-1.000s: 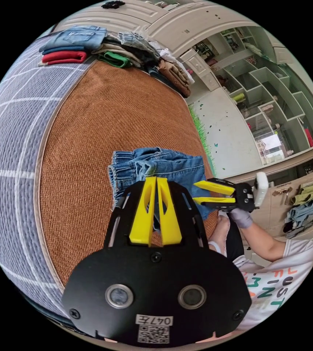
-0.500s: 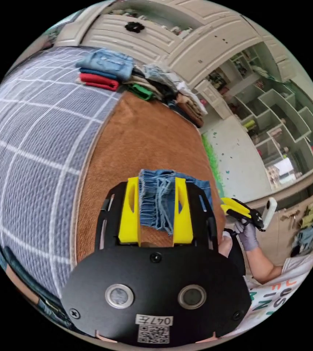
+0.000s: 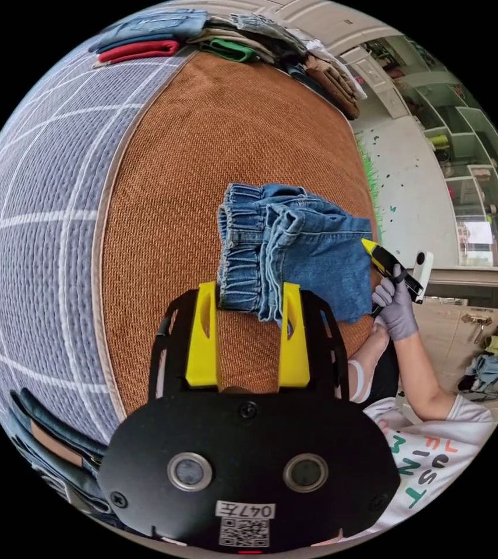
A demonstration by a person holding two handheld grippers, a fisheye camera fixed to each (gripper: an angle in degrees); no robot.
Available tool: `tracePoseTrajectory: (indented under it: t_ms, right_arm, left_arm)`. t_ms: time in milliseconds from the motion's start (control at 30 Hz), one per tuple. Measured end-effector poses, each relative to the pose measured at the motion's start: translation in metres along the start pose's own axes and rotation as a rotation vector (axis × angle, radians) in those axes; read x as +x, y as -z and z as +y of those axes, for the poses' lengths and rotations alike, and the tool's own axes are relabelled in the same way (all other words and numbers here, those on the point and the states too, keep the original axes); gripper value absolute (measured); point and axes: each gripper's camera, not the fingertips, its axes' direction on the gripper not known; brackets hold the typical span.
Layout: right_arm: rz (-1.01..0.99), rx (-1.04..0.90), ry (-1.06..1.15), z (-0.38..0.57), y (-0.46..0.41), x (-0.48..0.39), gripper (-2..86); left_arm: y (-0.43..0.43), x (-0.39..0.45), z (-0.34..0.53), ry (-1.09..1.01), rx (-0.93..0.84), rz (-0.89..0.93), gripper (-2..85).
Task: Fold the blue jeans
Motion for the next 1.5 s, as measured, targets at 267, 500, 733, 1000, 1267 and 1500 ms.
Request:
tracePoseTrajectory:
  t_ms: [267,500,733,1000,1267,1500]
  right_arm:
    - [0.083,0.015,0.136,0.023,0.063,-0.049,0.1]
    - [0.207,0.105,0.463,0.045,0.143,-0.175,0.0]
    - [-0.073,0.116,0.821,0.091,0.163,-0.333,-0.1]
    - [-0.594,-0.173,1.122,0.169,0.081,-0.526,-0.1]
    - [-0.565,-0.735,1.138,0.263,-0.097,-0.637,2.0]
    - [-0.435,-0.847,1.043,0.264,-0.149,-0.608,4.0]
  left_arm:
    - [0.013,0.011,0.111,-0.230,0.109,0.041,7.6]
    - [0.061,0.012,0.278,-0.301,0.299,0.197,3.3]
    - [0.169,-0.025,0.579,-0.168,0.550,0.113,2.4]
    - [0.277,0.012,0.973,0.257,0.607,-0.306,2.8]
    - [0.199,-0.024,1.196,0.718,0.441,-0.198,5.0]
    - [0.192,-0.037,1.273,0.702,0.823,-0.139,7.9]
